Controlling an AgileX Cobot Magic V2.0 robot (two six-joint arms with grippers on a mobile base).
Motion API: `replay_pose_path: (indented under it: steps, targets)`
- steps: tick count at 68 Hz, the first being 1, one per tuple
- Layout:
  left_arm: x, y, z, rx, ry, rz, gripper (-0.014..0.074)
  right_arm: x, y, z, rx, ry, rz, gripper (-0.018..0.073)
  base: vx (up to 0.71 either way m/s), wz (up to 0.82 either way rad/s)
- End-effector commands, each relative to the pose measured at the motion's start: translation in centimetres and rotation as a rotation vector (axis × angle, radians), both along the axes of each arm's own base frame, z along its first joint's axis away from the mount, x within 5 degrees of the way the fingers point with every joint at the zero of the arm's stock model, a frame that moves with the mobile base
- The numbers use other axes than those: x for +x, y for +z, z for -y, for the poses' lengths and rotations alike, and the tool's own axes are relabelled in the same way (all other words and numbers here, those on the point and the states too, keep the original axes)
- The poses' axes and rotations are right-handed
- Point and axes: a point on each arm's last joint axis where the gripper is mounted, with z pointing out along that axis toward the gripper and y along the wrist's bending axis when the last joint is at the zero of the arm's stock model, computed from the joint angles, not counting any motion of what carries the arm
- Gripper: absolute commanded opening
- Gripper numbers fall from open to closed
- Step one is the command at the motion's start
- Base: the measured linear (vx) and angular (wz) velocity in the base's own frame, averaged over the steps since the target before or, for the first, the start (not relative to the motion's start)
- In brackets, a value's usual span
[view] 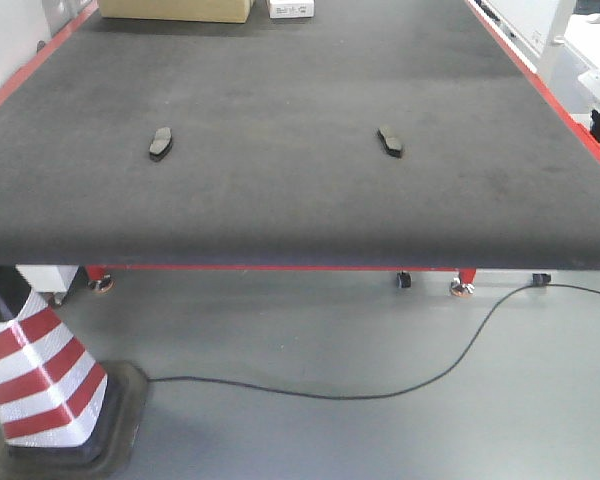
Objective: Move and align brake pads A on conveyor
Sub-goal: 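Back the base away from the conveyor with both grippers empty, then turn the base away from the conveyor toward the yellow floor line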
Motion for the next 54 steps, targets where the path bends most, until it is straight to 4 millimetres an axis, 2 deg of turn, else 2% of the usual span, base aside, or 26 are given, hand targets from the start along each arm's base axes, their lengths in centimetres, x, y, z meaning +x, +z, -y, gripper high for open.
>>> replay_pose_path:
  steps: [1, 28, 40, 54]
  targets:
    - [0.27, 1.42, 0.08, -0.017, -0.003, 0.090, 0.0355, 0.14, 1.37, 0.00, 0.004, -0.001, 0.086, 0.0524, -0.31, -0.01]
    - [0.25, 1.43, 0.08, -0.017, -0.003, 0.091, 0.0355, 0.14, 1.37, 0.00, 0.004, -0.001, 0.086, 0.0524, -0.19, -0.11]
    - [0.25, 1.43, 0.08, -0.017, -0.003, 0.091, 0.0355, 0.14, 1.37, 0.00, 0.004, -0.001, 0.086, 0.0524, -0.14, -0.61]
    - [0.25, 1.43, 0.08, -0.017, -0.003, 0.091, 0.0355, 0.14, 1.37, 0.00, 0.004, -0.001, 0.086, 0.0524, -0.21, -0.90]
